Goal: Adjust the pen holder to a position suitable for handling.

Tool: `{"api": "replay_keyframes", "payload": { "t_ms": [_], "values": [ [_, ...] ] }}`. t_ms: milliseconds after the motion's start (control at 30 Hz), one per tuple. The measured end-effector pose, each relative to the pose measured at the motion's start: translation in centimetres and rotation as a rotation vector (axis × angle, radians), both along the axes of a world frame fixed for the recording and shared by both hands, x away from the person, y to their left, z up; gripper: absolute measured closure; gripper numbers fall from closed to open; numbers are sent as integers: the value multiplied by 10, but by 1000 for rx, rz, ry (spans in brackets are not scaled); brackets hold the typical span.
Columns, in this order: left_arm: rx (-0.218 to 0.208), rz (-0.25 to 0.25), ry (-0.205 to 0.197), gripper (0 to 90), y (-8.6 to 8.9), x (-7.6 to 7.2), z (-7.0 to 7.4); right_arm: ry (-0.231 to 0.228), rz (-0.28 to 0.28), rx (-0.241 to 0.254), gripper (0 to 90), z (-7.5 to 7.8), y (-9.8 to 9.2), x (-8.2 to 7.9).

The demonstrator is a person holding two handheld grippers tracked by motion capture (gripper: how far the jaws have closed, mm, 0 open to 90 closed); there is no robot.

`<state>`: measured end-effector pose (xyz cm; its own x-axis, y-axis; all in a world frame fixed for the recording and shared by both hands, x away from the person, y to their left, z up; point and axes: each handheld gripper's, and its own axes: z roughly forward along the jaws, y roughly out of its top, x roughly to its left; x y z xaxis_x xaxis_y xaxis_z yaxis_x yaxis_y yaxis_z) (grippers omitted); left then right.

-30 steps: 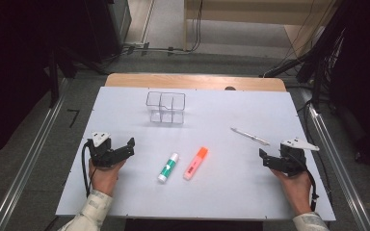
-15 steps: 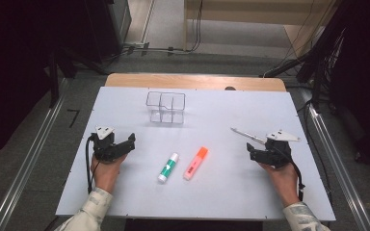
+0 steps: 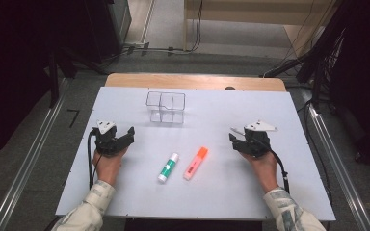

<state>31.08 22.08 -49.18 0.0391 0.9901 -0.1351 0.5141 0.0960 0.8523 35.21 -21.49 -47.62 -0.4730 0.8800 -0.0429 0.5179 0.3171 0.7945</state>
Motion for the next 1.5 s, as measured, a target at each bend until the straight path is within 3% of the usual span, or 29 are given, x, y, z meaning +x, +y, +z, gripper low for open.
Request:
{"api": "replay_keyframes", "payload": {
  "t_ms": [100,233,433,600,767,833,1033,1133,1333,1500],
  "values": [
    [4,-7,13,366,1,5,1,-7,24,8,418,-1,11,5],
    [20,-10,-6,406,-1,9,7,-5,44,22,475,-2,22,11],
    [42,-19,15,485,-9,21,3,-4,62,37,545,-2,38,21],
    [87,-28,9,595,-19,38,3,-22,88,23,609,-3,56,30],
    [125,-26,-10,721,-22,51,3,-1,112,10,719,-7,78,39],
    [115,-30,-16,790,-23,56,2,8,120,-1,766,-9,87,43],
    [84,-48,-3,887,-25,70,-1,30,127,9,866,-9,105,54],
    [86,-48,-19,896,-27,74,-1,37,121,32,878,-9,112,60],
    [81,-56,-12,896,-30,84,0,49,113,66,879,-8,128,74],
    [79,-63,-12,896,-34,91,-4,44,114,65,879,-5,142,80]
  ]
}}
